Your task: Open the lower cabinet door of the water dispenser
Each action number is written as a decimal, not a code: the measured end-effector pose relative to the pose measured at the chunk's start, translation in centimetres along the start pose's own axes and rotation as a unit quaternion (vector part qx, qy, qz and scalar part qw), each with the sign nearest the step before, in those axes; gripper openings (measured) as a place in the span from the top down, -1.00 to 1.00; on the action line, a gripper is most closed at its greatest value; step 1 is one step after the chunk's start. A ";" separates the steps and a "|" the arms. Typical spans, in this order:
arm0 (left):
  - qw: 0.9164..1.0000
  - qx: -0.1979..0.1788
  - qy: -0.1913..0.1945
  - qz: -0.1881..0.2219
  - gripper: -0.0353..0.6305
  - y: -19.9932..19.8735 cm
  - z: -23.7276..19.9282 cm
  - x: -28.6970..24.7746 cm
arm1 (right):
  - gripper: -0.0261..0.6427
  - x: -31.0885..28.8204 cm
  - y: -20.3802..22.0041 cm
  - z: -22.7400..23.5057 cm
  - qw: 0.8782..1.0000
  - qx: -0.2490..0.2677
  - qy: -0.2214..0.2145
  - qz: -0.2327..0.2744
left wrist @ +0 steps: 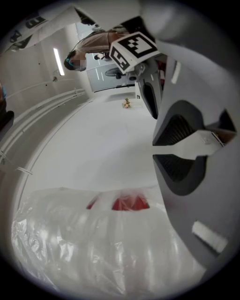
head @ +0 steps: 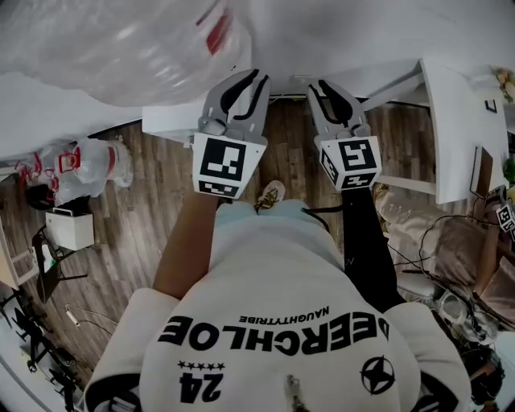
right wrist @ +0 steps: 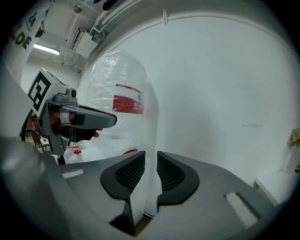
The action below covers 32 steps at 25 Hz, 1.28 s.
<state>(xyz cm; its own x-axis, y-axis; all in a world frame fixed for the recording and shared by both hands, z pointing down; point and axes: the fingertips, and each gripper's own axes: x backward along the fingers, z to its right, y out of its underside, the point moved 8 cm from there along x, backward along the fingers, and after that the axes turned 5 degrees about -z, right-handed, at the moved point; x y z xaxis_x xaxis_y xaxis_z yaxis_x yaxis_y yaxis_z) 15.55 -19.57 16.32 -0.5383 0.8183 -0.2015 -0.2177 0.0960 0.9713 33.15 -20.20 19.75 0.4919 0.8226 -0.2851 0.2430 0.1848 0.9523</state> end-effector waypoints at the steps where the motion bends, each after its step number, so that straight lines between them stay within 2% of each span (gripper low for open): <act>1: 1.000 -0.003 0.004 -0.001 0.71 0.0 0.4 0.1 | 0.74 0.1 0.1 -0.1 1.000 -0.001 -0.003 -0.001; 7: 1.000 -0.004 0.018 -0.013 0.71 0.5 0.9 0.8 | 0.74 -0.1 1.0 -1.5 1.000 0.005 -0.019 -0.020; 14: 0.997 0.005 0.044 -0.055 0.71 3.7 3.1 -4.7 | 0.74 -2.3 6.1 2.0 0.997 -0.012 -0.037 -0.062; 21: 0.993 -0.004 0.082 -0.085 0.71 6.2 5.2 -5.6 | 0.74 -2.4 10.2 1.3 0.994 -0.045 -0.043 -0.090; 26: 0.987 0.009 0.111 -0.114 0.71 9.2 6.5 -6.6 | 0.74 -3.1 14.0 0.0 0.990 -0.066 -0.049 -0.119; 32: 0.974 0.009 0.155 -0.163 0.71 13.4 8.9 -7.1 | 0.74 -3.2 19.3 -1.5 0.980 -0.097 -0.058 -0.161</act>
<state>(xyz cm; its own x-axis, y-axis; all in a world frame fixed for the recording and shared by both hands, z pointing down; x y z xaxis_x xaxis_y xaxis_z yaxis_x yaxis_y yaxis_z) 23.70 -19.06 31.91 -0.6636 0.5330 -0.5249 -0.4049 0.3341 0.8511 35.06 -18.45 39.23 0.5105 0.6399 -0.5744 0.2429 0.5336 0.8101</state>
